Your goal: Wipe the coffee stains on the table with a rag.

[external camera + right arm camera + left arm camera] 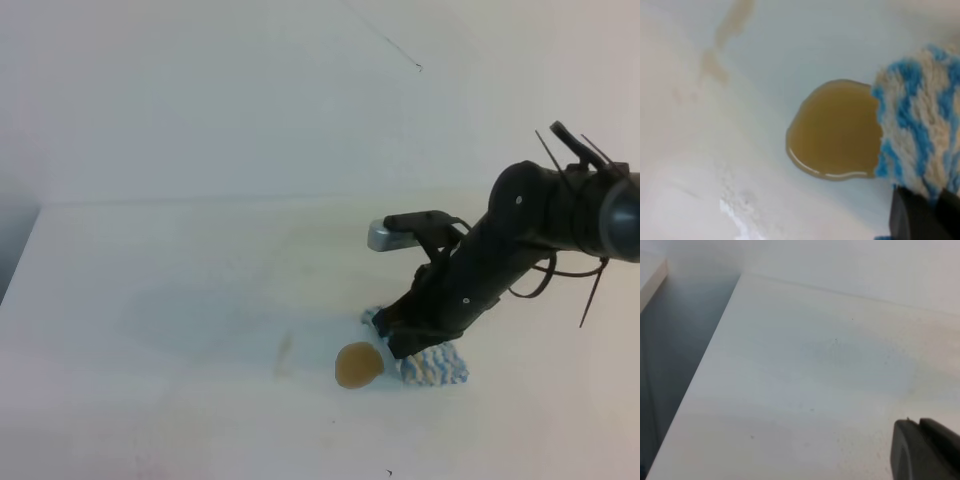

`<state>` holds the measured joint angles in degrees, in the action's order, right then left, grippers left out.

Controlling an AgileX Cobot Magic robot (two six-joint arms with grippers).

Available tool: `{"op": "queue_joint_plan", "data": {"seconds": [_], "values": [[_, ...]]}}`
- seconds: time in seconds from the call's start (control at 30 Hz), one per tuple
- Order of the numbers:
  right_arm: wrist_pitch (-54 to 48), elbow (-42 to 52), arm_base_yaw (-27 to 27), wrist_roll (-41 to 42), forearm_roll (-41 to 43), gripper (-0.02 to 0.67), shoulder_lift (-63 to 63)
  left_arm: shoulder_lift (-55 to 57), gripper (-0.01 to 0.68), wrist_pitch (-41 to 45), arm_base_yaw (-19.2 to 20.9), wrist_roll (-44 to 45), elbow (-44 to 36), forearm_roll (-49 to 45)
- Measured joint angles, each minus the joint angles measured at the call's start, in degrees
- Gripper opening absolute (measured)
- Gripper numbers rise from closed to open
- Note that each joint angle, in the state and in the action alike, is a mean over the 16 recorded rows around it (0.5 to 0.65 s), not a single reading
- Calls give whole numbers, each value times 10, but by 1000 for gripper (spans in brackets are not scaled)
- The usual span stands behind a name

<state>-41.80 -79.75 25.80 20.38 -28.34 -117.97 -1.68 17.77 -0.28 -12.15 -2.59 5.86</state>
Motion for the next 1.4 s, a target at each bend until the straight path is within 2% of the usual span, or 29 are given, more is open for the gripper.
{"op": "queue_joint_plan", "data": {"seconds": [0.33, 0.87, 1.4], "values": [[25, -1, 23, 12, -42, 27, -25, 0, 1, 0, 0, 0, 0, 0], [22, -1, 25, 61, -138, 27, -44, 0, 1, 0, 0, 0, 0, 0], [5, -2, 48, 77, -164, 27, -57, 0, 1, 0, 0, 0, 0, 0]]}}
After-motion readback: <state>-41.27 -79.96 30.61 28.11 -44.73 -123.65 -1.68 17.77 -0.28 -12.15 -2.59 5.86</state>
